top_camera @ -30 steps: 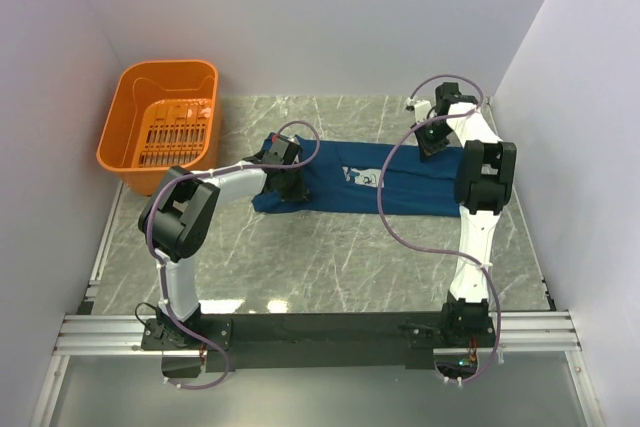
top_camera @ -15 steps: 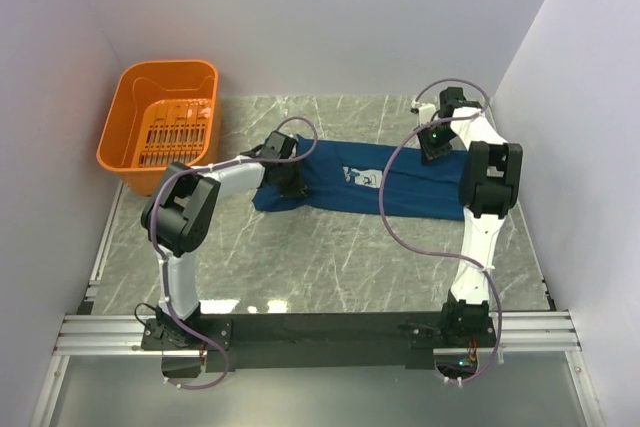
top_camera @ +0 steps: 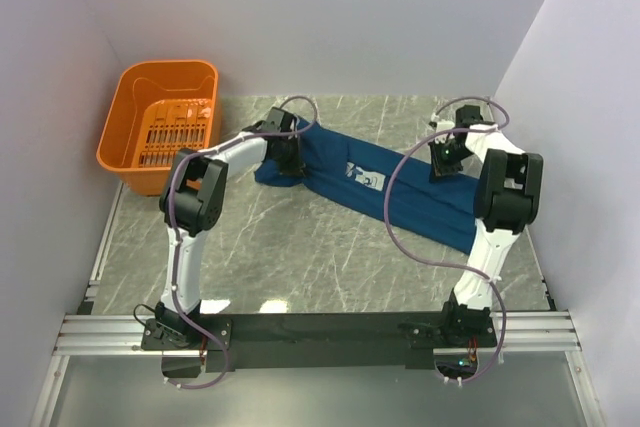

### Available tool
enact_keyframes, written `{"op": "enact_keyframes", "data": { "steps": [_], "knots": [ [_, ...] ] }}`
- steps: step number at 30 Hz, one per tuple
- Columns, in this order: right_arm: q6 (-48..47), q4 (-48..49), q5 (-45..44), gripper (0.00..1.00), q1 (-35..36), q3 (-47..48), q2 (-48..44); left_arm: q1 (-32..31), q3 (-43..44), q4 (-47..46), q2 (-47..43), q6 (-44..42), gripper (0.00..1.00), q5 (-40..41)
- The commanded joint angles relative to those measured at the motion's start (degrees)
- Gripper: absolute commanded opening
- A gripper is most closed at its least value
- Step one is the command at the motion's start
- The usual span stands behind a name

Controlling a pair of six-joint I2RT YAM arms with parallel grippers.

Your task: Fold and stack the t-shirts

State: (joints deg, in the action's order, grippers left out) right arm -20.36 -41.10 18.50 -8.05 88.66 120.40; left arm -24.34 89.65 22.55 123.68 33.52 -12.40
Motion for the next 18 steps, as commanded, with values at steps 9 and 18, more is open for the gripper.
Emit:
{"op": "enact_keyframes", "data": {
  "steps": [9,18],
  "knots": [
    [9.4,6.0,2.4,0.00,-1.1,-18.6,-10.9,3.6,24.4,13.4,14.4,-6.4,0.01,-0.8],
    [8.4,2.5,6.4,0.00,1.5,-23.4,-13.6,6.1,32.5,13.8,19.0,-3.2,0.01,-3.5]
  ]
}}
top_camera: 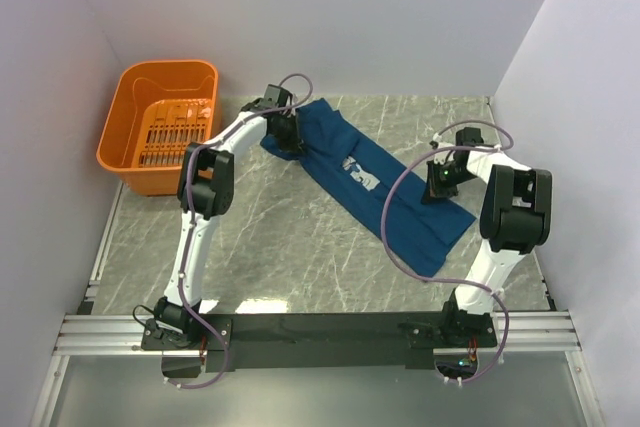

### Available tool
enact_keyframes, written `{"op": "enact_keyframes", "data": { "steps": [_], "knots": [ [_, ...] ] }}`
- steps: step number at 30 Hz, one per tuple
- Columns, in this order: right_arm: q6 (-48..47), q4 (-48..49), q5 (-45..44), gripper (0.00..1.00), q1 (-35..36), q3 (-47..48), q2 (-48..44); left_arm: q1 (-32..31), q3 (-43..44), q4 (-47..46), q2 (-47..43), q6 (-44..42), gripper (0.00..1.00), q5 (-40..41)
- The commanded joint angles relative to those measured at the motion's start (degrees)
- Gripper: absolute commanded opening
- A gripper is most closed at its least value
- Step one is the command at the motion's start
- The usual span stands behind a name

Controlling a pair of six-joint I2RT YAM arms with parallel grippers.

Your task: Fold and stack the t-shirts

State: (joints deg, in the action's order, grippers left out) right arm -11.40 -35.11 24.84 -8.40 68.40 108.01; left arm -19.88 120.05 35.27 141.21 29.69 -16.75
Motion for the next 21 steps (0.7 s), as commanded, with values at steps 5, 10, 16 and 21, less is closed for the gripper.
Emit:
{"op": "enact_keyframes", "data": {
  "steps": [5,10,16,21],
  "knots": [
    [-0.4,-2.5,2.0,0.00,4.2,-5.7,-4.1,2.6,3.4,-0.6,1.1,1.3,0.02,-0.2],
    [-2.7,-2.7,0.9,0.00,3.9,-3.2,-8.3,2.6,-0.2,-2.4,-7.1,-1.0,0.13,2.1],
    [-9.9,-7.7,7.0,0.06,3.2,7.8,-6.9,2.9,-15.7,-7.9,-21.0,-3.9,0.32,7.3],
    [-13.9,-16.7,17.0,0.06,4.7,19.7,2.8,2.8,-31.6,-13.5,-33.8,-2.9,0.43,7.3]
  ]
}}
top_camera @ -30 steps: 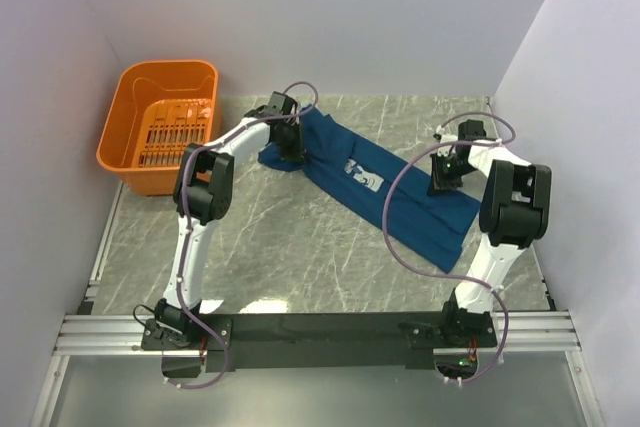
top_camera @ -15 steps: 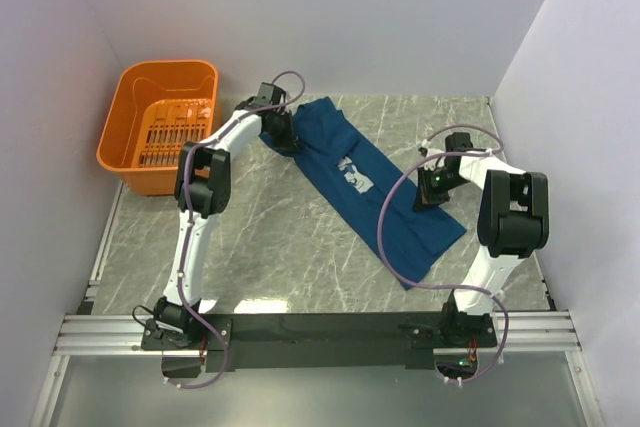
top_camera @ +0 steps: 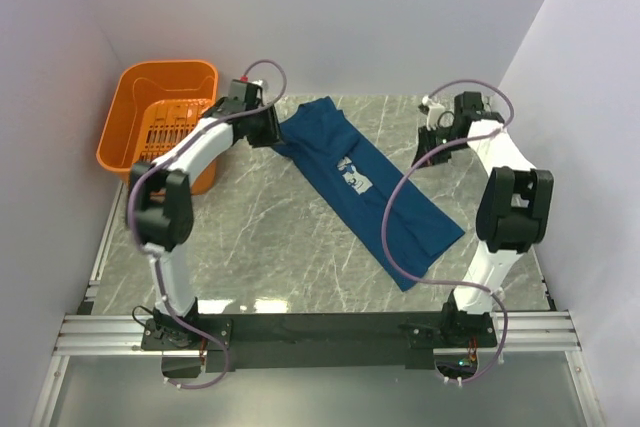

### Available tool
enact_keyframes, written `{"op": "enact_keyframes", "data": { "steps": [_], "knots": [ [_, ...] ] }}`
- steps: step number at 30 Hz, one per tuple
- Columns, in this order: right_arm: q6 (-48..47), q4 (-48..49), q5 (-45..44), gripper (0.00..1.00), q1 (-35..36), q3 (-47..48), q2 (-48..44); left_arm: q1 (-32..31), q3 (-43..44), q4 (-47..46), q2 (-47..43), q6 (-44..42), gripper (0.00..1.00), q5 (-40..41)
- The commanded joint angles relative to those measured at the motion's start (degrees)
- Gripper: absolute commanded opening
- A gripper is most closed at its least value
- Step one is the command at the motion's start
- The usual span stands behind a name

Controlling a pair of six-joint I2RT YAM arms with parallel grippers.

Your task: Fold and stack the t-shirts

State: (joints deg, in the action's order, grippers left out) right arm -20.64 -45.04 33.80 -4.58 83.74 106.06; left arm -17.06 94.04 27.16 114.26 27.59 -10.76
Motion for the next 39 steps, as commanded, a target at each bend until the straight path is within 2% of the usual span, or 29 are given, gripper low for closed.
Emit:
{"op": "enact_keyframes", "data": {
  "steps": [1,3,4,8,11,12,16,21,28,39],
  "knots": [
    [-7.2,-8.0,9.1,0.07,2.1,5.5,5.5,0.0,-8.0,-7.0,-9.9,-0.4,0.43,1.0],
    [-15.9,-13.7,11.5,0.09,4.2,6.0,6.0,-0.1,-14.7,-8.3,-13.3,0.5,0.45,1.7],
    [-18.6,-16.0,11.4,0.09,7.7,4.6,5.5,-0.2,-17.0,-9.5,-16.8,0.8,0.45,2.1],
    [-26.5,-13.5,9.3,0.09,14.9,-4.1,-1.3,-0.3,-29.8,-12.7,-27.7,2.2,0.48,5.8],
    [-27.1,-7.9,5.8,0.10,19.5,-10.2,-6.8,-0.3,-36.1,-14.8,-36.9,3.2,0.58,7.6],
    [-25.7,-6.5,4.4,0.11,20.7,-11.1,-8.0,-0.3,-37.5,-15.3,-39.0,3.5,0.67,7.9],
    [-21.5,-0.3,-4.4,0.11,26.7,-14.3,-6.8,-0.1,-42.7,-16.5,-48.0,4.9,0.77,8.5],
    [-16.8,3.3,-12.1,0.13,31.2,-14.8,-5.0,0.0,-46.9,-14.1,-52.5,5.9,0.77,9.3],
    [-13.9,5.4,-17.8,0.12,34.0,-14.8,-1.7,0.0,-52.2,-12.6,-61.7,7.7,0.77,10.3],
    [-13.2,4.4,-18.2,0.09,41.6,-18.0,0.4,0.0,-55.5,-10.5,-67.8,9.3,0.77,10.6]
  ]
}}
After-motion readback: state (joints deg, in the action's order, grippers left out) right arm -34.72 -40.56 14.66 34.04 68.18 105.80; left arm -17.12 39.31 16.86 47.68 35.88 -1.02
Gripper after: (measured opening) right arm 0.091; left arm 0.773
